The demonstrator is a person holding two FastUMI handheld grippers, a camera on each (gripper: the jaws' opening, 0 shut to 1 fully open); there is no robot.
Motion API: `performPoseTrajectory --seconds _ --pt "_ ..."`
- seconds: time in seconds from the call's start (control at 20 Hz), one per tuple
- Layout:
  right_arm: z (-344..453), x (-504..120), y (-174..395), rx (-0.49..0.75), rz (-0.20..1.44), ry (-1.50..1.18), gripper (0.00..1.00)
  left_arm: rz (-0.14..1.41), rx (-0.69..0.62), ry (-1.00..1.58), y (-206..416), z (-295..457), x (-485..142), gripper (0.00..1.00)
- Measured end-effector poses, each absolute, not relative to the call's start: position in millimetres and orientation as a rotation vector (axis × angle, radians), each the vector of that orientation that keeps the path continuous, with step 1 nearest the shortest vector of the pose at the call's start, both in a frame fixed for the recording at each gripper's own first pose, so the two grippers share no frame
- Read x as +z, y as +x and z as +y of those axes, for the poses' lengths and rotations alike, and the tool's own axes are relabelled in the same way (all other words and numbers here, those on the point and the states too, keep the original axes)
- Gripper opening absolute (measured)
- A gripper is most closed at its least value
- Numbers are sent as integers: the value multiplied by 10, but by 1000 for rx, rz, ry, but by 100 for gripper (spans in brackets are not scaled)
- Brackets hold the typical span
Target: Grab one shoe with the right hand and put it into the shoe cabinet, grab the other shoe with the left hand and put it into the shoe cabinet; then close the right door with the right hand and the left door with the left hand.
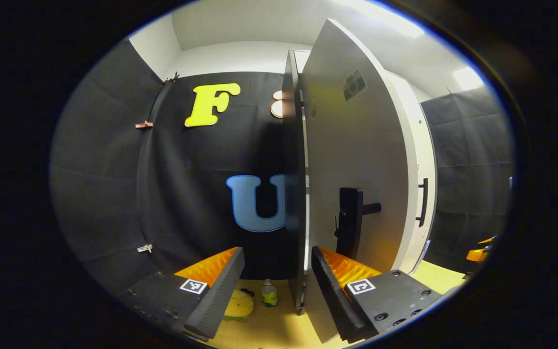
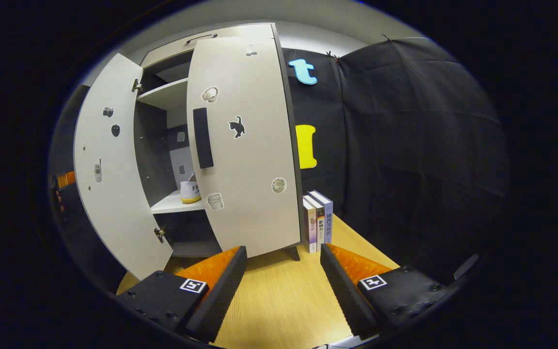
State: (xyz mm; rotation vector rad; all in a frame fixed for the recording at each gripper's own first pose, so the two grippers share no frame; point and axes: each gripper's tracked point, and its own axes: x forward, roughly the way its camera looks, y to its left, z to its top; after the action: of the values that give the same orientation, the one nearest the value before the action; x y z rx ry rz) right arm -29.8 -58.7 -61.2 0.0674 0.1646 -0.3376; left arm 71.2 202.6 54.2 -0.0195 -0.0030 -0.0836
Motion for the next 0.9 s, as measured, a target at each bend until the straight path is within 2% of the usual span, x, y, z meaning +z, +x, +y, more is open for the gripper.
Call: performPoseTrajectory --seconds 0.1,0.15,0.2,0.25,0.35,0.5,0.55,0.6,0.7,0.8,0.9 --pt "-566 -648 -268 -332 164 92 99 6 -110 -23 706 1885 548 89" --pt "-559 -672 -241 -328 165 98 99 7 -120 -22 711 1823 553 86" --pt "-551 -696 -222 -325 167 100 99 9 -131 -24 716 1737 552 89" --pt "-548 -713 -210 -322 170 99 99 14 -142 -29 719 1639 550 85" --pt "-545 -735 -208 -319 175 101 98 27 -167 -37 747 1436 547 89" --pt "-605 -692 -253 -327 166 102 99 37 -218 -42 830 1078 550 89" --pt "-649 -676 -259 -333 163 100 98 37 -238 -49 869 931 554 86" --pt "-696 -661 -261 -338 160 99 98 37 -267 -57 928 759 551 89" --pt "-773 -616 -224 -339 154 103 98 47 -319 -71 1012 406 515 87" --pt "-828 -576 -228 -333 152 105 98 53 -325 -80 1043 159 512 95" --pt "-875 -489 -180 -315 144 110 98 46 -307 -98 956 20 505 95"
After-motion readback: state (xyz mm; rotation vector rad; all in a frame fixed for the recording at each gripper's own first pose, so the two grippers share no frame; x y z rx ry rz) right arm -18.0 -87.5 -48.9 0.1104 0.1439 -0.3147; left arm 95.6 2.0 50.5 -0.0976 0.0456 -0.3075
